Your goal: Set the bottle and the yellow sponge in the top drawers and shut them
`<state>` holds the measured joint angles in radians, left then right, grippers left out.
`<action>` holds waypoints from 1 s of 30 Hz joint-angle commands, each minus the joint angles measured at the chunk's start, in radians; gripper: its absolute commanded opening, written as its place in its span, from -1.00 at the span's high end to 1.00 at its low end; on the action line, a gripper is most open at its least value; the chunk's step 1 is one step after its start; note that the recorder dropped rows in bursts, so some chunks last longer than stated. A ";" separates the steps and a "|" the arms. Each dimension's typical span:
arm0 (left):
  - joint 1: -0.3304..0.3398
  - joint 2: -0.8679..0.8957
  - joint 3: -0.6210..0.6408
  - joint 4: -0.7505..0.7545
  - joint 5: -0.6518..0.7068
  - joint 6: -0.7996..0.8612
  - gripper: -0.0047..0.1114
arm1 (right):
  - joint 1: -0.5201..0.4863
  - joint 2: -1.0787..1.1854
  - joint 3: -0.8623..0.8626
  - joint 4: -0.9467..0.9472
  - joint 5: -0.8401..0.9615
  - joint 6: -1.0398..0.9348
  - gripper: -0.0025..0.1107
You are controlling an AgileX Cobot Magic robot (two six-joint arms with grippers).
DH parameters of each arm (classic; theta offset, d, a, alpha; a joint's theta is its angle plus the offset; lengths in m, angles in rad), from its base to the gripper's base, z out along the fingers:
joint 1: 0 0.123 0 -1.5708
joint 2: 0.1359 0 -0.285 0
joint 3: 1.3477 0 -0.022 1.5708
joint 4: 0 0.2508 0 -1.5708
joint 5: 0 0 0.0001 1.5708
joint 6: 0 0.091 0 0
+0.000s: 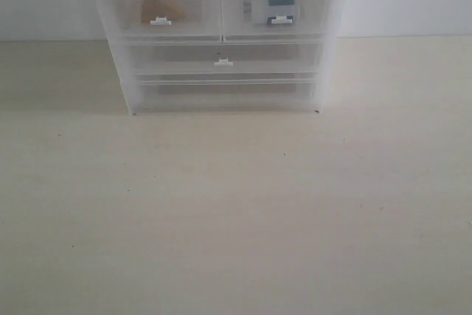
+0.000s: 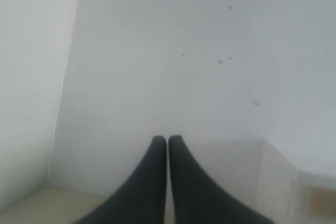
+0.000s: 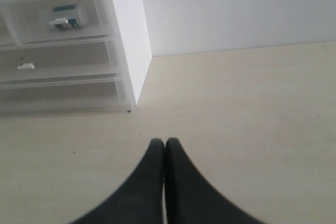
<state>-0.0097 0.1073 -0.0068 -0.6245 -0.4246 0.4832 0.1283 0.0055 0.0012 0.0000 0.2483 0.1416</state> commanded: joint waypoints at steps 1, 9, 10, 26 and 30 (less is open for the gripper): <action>0.020 -0.083 0.007 0.198 0.269 0.068 0.85 | -0.007 -0.006 -0.001 0.000 -0.003 0.005 0.96; 0.189 -0.107 0.007 0.288 0.501 -0.008 0.85 | -0.007 -0.006 -0.001 0.000 -0.003 0.005 0.96; 0.205 -0.107 0.007 0.314 0.522 -0.040 0.85 | -0.007 -0.006 -0.001 0.000 -0.003 0.005 0.96; 0.236 -0.107 0.007 0.562 0.654 -0.395 0.85 | -0.007 -0.006 -0.001 0.000 -0.003 0.005 0.96; 0.236 -0.107 0.007 0.587 0.659 -0.441 0.85 | -0.007 -0.006 -0.001 0.000 -0.003 0.005 0.96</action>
<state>0.2214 0.0041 -0.0034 -0.0604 0.2282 0.0848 0.1283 0.0055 0.0012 0.0000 0.2483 0.1416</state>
